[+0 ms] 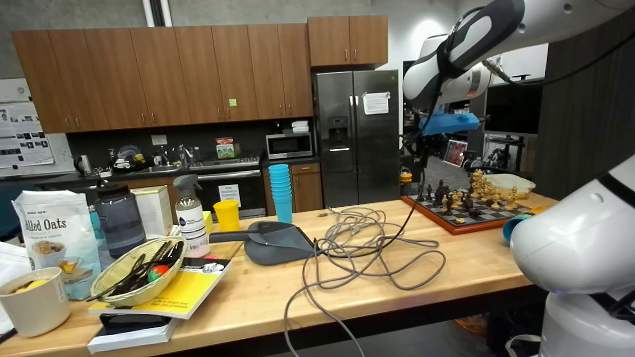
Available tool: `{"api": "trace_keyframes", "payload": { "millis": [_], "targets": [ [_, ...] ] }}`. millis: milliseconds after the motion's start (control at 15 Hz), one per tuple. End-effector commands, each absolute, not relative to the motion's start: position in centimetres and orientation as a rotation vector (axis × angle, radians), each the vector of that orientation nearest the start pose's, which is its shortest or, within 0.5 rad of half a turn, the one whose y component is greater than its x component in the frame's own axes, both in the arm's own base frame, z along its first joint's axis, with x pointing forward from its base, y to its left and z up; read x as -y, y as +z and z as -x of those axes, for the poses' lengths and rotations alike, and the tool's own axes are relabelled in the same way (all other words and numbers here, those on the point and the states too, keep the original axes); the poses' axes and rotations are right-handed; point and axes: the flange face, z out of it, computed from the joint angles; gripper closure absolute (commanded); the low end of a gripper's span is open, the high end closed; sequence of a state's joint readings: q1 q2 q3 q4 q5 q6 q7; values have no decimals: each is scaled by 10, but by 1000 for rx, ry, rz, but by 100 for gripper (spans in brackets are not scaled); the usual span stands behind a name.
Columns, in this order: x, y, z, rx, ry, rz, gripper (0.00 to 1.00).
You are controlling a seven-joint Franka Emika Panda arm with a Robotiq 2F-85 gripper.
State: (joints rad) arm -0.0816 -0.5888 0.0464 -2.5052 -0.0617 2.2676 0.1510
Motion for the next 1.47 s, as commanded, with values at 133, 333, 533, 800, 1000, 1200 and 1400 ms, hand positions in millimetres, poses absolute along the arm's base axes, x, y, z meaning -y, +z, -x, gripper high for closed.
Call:
{"api": "trace_keyframes", "payload": {
  "millis": [133, 333, 533, 800, 1000, 1200, 1400],
  "targets": [
    [23, 557, -381, -285, -644, 3160, 97],
    [17, 572, -369, -287, -677, 3178, 97],
    [5, 587, -358, -281, -718, 3203, 97],
    [-12, 606, -343, -283, -779, 3237, 97],
    [-21, 620, -331, -294, -823, 3250, 97],
    [-26, 632, -319, -300, -864, 3255, 97],
    [-27, 642, -310, -310, -900, 3252, 97]
  ]
}}
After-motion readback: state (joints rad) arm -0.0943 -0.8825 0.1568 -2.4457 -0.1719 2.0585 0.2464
